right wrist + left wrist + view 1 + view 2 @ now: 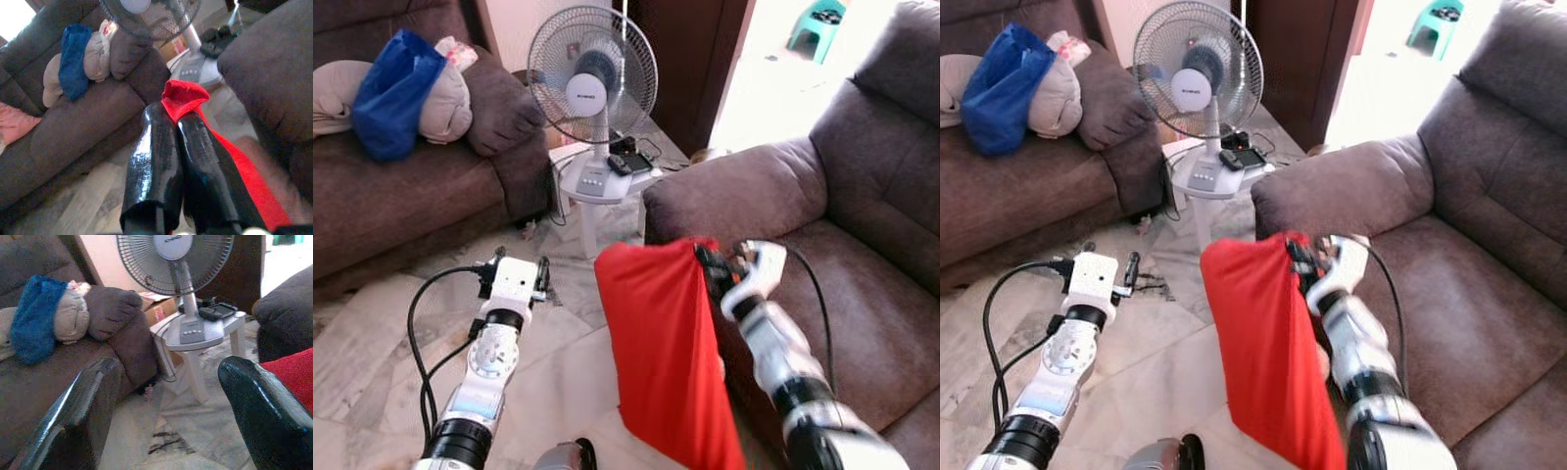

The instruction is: Move the pillow to the sofa from floor

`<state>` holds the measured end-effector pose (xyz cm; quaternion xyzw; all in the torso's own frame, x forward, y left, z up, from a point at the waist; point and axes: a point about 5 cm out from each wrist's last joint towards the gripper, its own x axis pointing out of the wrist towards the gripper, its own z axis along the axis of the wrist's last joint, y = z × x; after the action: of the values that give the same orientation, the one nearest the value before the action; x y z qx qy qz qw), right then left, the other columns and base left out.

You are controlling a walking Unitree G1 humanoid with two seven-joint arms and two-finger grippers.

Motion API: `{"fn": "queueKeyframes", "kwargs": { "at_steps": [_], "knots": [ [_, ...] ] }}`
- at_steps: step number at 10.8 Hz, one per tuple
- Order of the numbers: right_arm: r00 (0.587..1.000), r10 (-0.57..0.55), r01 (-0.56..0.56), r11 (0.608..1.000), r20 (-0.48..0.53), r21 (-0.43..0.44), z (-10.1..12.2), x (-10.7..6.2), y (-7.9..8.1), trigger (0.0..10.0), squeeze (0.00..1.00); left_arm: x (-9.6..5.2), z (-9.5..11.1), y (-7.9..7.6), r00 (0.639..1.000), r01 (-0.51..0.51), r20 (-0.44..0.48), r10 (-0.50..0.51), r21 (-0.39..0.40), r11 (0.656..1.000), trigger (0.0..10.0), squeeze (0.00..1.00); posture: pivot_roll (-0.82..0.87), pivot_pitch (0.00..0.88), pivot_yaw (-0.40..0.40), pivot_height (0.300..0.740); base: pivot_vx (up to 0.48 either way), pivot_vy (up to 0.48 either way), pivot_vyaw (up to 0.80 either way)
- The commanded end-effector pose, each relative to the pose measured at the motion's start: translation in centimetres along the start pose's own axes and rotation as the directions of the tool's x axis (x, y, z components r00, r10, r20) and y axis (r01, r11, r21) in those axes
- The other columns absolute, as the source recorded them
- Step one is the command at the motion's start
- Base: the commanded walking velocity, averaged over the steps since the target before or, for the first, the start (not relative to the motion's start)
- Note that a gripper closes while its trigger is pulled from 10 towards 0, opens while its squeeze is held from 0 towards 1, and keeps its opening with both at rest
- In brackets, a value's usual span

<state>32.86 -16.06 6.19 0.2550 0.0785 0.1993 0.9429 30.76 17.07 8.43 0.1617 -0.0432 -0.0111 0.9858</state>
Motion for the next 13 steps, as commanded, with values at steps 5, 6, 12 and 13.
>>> {"fn": "queueKeyframes", "kwargs": {
  "at_steps": [5,6,12,13],
  "knots": [
    [0.975,0.222,-0.221,0.974,0.015,-0.057,1.7,-2.3,0.4,10.0,0.0,-0.3,-0.3,-0.1,0.999,0.027,-0.026,-0.028,-0.04,0.999,10.0,0.0,0.09,0.02,-0.033,0.74,0.0,0.0,0.0],
    [0.971,0.24,-0.239,0.969,0.004,-0.059,1.8,-2.3,0.6,10.0,0.0,-0.3,-0.4,-0.1,0.999,0.03,-0.031,-0.031,-0.055,0.998,10.0,0.0,0.09,0.018,-0.033,0.74,0.0,0.0,0.0],
    [0.863,-0.504,0.497,0.839,0.028,-0.223,3.4,-2.7,-5.5,10.0,0.0,-0.3,-0.5,0.1,0.999,0.01,-0.047,-0.014,-0.083,0.996,10.0,0.0,0.1,0.017,-0.035,0.74,0.0,0.0,0.0],
    [0.848,-0.528,0.521,0.815,0.045,-0.254,3.8,-3.0,-5.8,10.0,0.0,-0.3,-0.5,0.2,0.999,0.008,-0.05,-0.012,-0.086,0.996,10.0,0.0,0.1,0.018,-0.035,0.74,0.0,0.0,0.0]
  ]
}}
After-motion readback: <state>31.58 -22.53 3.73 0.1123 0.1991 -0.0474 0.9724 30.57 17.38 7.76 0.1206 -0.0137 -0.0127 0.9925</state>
